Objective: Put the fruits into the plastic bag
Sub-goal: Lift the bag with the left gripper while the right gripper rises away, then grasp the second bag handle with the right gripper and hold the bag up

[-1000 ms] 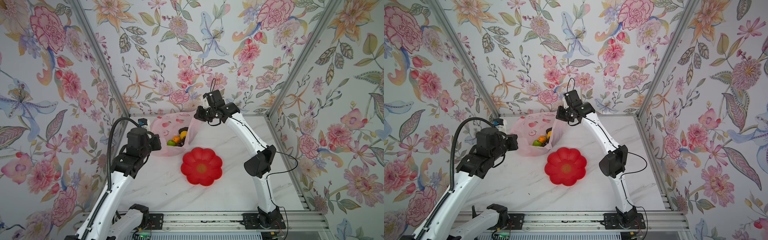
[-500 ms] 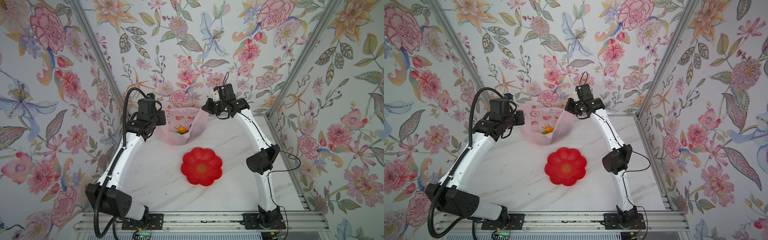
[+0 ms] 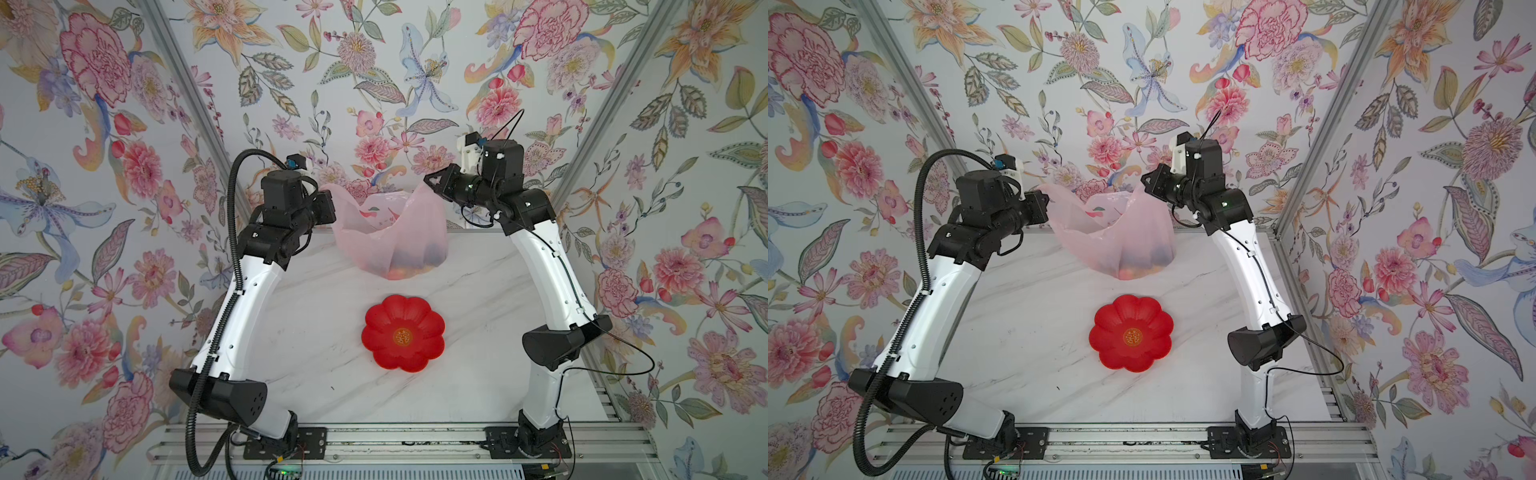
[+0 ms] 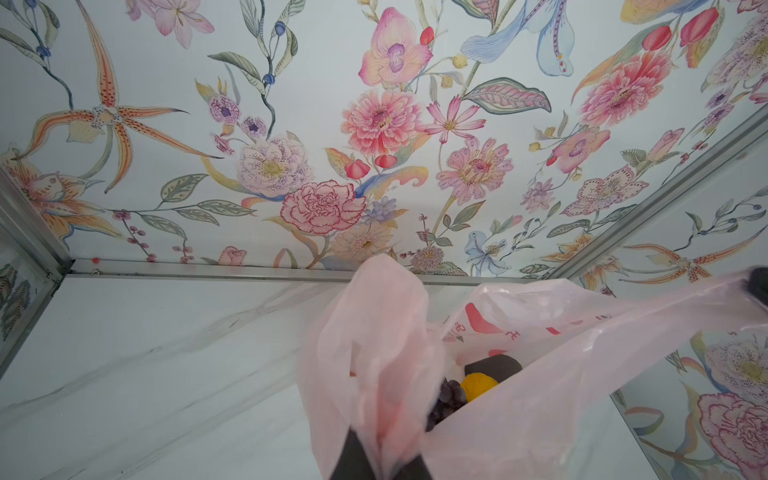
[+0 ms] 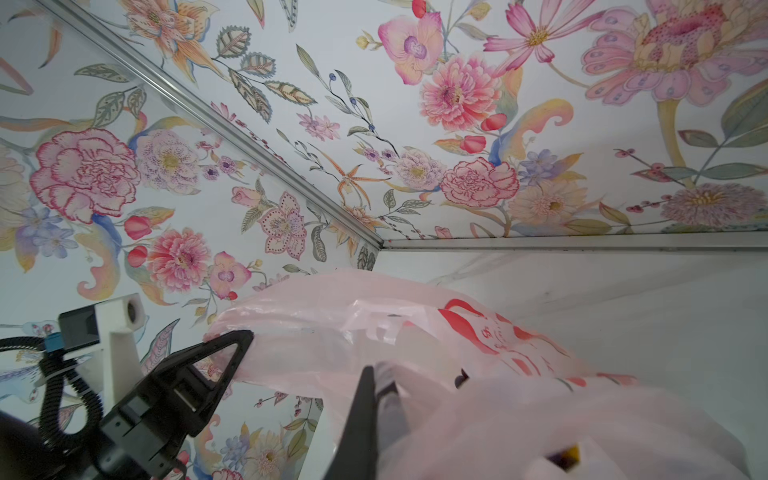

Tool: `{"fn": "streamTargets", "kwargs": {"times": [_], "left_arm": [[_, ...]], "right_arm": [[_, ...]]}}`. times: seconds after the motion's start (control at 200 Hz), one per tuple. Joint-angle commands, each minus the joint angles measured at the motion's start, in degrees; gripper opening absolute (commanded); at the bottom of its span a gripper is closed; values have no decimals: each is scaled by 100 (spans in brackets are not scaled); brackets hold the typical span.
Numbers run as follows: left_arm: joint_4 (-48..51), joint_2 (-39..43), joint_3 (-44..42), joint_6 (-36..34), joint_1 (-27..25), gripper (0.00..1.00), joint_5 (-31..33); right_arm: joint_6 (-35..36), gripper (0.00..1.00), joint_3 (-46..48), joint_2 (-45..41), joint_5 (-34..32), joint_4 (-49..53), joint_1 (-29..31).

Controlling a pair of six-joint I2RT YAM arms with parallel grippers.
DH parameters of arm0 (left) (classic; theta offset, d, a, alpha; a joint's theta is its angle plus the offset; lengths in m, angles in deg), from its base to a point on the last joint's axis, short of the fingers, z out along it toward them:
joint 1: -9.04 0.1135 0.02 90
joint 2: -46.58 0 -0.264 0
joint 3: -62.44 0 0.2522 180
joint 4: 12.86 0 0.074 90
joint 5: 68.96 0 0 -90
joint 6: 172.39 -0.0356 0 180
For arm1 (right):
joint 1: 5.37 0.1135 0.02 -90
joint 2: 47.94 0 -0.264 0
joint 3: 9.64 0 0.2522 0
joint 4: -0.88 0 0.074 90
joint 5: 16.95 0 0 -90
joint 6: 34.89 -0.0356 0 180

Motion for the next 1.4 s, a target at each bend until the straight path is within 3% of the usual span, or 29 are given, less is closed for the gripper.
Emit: {"fn": "streamTargets", "kwargs": {"times": [0.0, 0.225, 0.455, 0.791, 1.021, 1.161, 1.396], "left_arm": [[-280, -367, 173, 265, -42, 0, -499], [-763, -540, 746, 587, -99, 0, -760], [-1179, -640, 736, 728, -779, 0, -983], [-1593, -224, -519, 772, -980, 0, -1020], [-2582, 457, -2143, 1357, -982, 0, -1331], [-2731, 801, -2655, 1399, -985, 0, -1373], [-2823, 1293, -3221, 1331, -981, 3, -1371]], "right_arm": [[-27, 0, -87, 249, 155, -179, -21], [-26, 0, -206, 103, 150, -611, -95], [-413, 0, -204, 350, 688, -1243, 174], [-527, 0, -336, 897, 936, -1162, 787], [-250, 0, 722, 574, 795, -1025, 1131], [-202, 0, 1271, 278, 692, -1025, 1165], [-210, 17, 1995, -128, 553, -1220, 1377]]}}
